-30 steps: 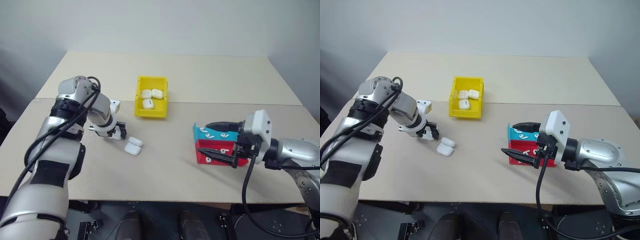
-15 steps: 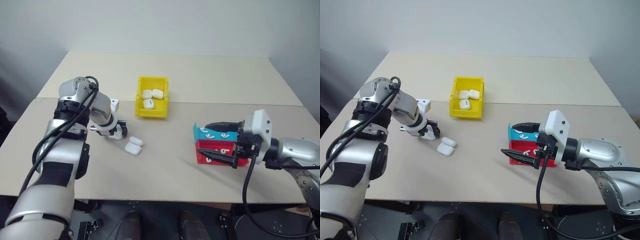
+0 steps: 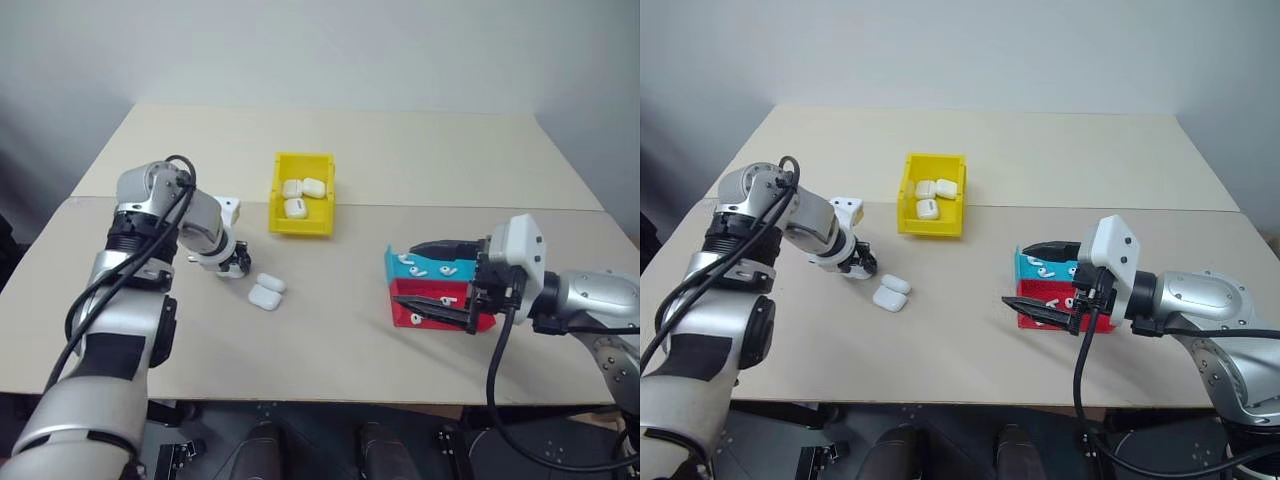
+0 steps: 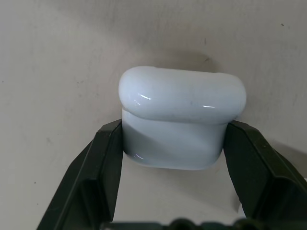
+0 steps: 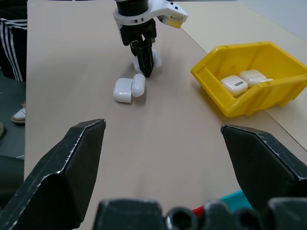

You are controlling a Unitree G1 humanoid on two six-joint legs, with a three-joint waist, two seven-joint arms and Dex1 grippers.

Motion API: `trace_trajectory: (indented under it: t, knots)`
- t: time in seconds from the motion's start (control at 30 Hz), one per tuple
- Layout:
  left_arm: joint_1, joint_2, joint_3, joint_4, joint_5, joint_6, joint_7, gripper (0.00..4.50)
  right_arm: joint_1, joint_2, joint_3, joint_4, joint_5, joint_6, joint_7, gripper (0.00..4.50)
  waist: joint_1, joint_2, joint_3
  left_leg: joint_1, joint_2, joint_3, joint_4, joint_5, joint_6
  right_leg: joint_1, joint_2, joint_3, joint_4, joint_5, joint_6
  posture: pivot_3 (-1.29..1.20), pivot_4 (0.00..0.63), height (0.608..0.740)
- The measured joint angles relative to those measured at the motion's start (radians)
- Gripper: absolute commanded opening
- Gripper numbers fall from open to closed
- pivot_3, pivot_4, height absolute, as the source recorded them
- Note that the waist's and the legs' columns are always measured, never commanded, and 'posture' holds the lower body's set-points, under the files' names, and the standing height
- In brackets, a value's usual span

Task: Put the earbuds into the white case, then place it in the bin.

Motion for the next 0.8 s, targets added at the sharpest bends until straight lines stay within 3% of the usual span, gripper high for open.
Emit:
trace_trajectory:
  t: [0.13, 0.27, 0.47, 0.63, 0.8]
  knots:
    - [0.043, 0.034, 0.002, -0.071, -0.026, 0.000, 0.001, 2.82, -0.005, 0.000, 0.003, 0.002, 0.000, 0.000, 0.005, 4.50, -0.007, 0.000, 0.000, 0.000, 0.000, 0.000, 0.000, 0.000, 0.000, 0.000, 0.000, 0.000, 0.000, 0.000, 0.000, 0.00, 0.150, 0.740]
    - [0.164, 0.115, 0.022, -0.271, -0.096, 0.000, 0.013, 2.82, -0.009, 0.000, 0.009, 0.009, -0.001, 0.000, 0.016, 4.50, -0.019, 0.000, 0.000, 0.000, 0.001, 0.000, -0.001, 0.000, 0.000, -0.001, 0.000, 0.000, 0.000, 0.000, 0.000, 0.00, 0.150, 0.740]
    - [0.346, 0.170, 0.272, -0.686, -0.151, -0.015, -0.023, 2.82, -0.021, 0.001, 0.021, 0.028, -0.003, -0.001, 0.038, 4.50, -0.015, 0.000, 0.000, 0.000, 0.001, 0.000, 0.000, 0.001, -0.001, 0.000, -0.001, 0.000, 0.000, 0.000, 0.000, 0.00, 0.150, 0.740]
    - [0.617, 0.191, 0.348, -1.042, -0.021, -0.374, -0.262, 2.82, -0.053, 0.002, 0.036, 0.056, -0.009, -0.003, 0.056, 4.50, -0.012, 0.000, 0.000, 0.001, 0.001, 0.001, -0.001, 0.001, -0.003, 0.000, 0.000, 0.000, 0.000, 0.001, -0.001, 0.00, 0.150, 0.740]
    - [0.703, 0.082, 0.445, -1.059, -0.017, -0.692, -0.600, 2.82, -0.087, 0.002, 0.052, 0.075, -0.023, -0.010, 0.076, 4.50, 0.003, 0.000, 0.000, 0.001, 0.001, 0.001, 0.000, 0.002, -0.003, 0.001, 0.000, 0.000, -0.001, 0.002, -0.001, 0.00, 0.150, 0.740]
